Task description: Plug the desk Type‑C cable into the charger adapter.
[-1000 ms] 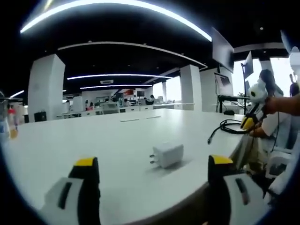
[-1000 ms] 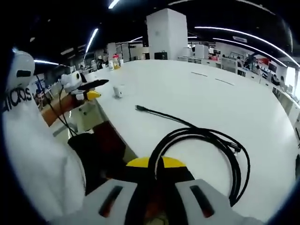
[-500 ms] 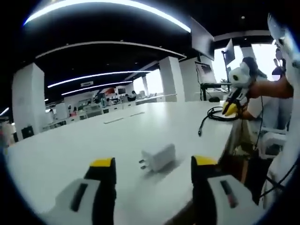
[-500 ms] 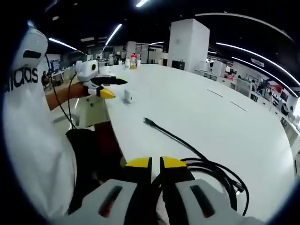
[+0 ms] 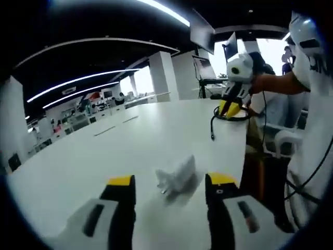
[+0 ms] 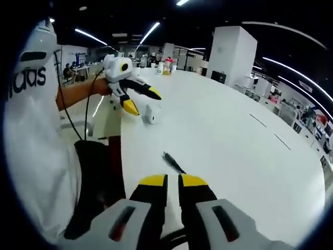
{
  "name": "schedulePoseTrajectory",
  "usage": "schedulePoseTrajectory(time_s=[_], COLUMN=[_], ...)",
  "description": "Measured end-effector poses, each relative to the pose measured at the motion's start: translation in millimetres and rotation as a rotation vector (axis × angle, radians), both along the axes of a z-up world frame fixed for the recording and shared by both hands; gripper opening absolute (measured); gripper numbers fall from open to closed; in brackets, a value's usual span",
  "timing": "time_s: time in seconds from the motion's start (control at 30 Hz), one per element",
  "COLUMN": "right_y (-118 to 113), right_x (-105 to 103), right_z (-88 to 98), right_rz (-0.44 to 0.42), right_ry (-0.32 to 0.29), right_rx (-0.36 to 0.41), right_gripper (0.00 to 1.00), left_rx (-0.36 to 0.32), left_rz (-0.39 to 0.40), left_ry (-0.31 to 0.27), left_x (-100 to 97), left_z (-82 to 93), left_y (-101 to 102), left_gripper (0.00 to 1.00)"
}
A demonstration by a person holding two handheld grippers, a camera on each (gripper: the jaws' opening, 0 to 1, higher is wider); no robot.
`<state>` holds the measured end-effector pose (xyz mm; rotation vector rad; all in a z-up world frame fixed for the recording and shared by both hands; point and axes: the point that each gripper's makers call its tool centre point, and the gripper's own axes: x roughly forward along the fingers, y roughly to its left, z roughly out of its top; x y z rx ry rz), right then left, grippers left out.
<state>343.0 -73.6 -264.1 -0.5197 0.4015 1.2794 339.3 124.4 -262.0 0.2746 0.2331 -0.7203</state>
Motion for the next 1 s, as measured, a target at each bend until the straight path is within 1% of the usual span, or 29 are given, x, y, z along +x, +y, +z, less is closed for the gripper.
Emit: schedulePoseTrajectory(time_s=[0.07, 0.23, 0.27, 0.33, 0.37, 0.5, 0.6, 0.67, 0.77, 0.8, 0.87, 1.0], right_y=[4.4, 8.2, 8.6, 10.5, 11.3, 12.4, 14.8, 17.4, 20.0, 21.6, 25.6, 29.5], right_x=[0.1, 3.9, 4.1, 5.1, 5.3, 7.4, 11.5, 14.3, 15.7, 15.6, 12.7, 11.3], right_z=[-0.1, -3.2, -3.7, -5.1, -5.5, -9.8, -6.5, -5.7, -6.7, -6.5, -7.8, -12.2], right_rz=[0.011, 0.030, 0.034, 0.050, 0.056, 0.107, 0.117, 0.143, 0.168, 0.177, 0.196, 0.231], right_ry=[0.001, 0.010, 0.012, 0.012, 0.014, 0.014, 0.018, 0.025, 0.025, 0.029, 0.037, 0.041], right_rx=[-0.002, -0.018, -0.021, -0.036, -0.039, -0.090, -0.088, -0.095, -0.110, -0.109, -0.113, -0.129], right_gripper=[0.07, 0.07, 0.07, 0.07, 0.07, 0.07, 0.07, 0.07, 0.07, 0.07, 0.07, 0.07], left_rx=[-0.003, 0.010, 0.008, 0.023, 0.027, 0.052, 0.071, 0.095, 0.106, 0.115, 0.156, 0.151], left_rz=[-0.034, -0.095, -0.105, -0.156, -0.161, -0.178, -0.199, -0.232, -0.268, -0.287, -0.313, -0.332], left_ry=[0.003, 0.019, 0.020, 0.031, 0.037, 0.060, 0.074, 0.088, 0.110, 0.112, 0.096, 0.116], left_x=[-0.5, 3.1, 3.5, 3.1, 4.0, 5.8, 7.4, 7.3, 6.2, 5.3, 5.3, 5.9], left_z=[1.0, 1.6, 2.1, 0.8, 0.1, -1.1, -2.2, -3.4, -3.5, -3.9, -4.2, -4.6], left_y=[-2.0, -6.2, -7.2, -11.7, -11.9, -17.5, -18.8, -21.8, -25.4, -27.1, -29.0, -31.4], left_gripper=[0.47, 0.43, 0.41, 0.37, 0.36, 0.35, 0.34, 0.33, 0.31, 0.30, 0.30, 0.28])
